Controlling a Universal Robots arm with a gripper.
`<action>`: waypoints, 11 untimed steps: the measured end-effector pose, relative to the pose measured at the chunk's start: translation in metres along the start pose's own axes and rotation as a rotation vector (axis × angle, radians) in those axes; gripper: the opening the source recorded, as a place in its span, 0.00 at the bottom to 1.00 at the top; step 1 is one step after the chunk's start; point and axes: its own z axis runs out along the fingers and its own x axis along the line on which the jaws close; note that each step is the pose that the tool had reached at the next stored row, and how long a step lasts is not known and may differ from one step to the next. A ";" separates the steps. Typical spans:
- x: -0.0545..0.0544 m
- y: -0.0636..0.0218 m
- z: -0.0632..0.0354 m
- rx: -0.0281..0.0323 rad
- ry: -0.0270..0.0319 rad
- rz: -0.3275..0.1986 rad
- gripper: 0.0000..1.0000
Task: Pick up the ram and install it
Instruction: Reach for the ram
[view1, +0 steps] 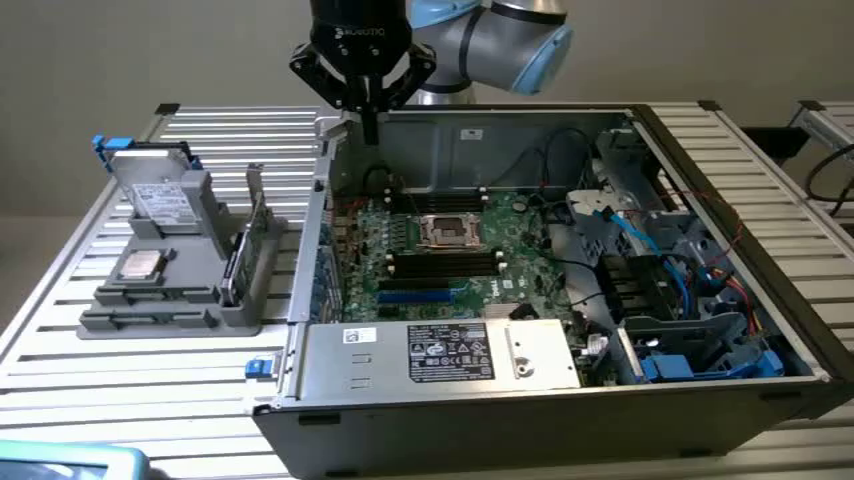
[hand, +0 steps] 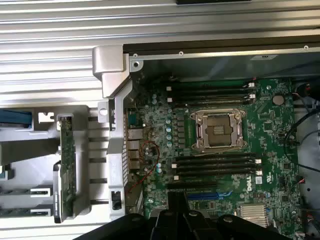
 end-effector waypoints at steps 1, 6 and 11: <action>0.000 0.0000 0.0000 0.0000 0.0000 0.000 0.11; 0.000 0.0000 0.0000 0.0000 0.0000 0.000 0.11; 0.000 0.0000 0.0000 0.0000 0.0000 0.000 0.11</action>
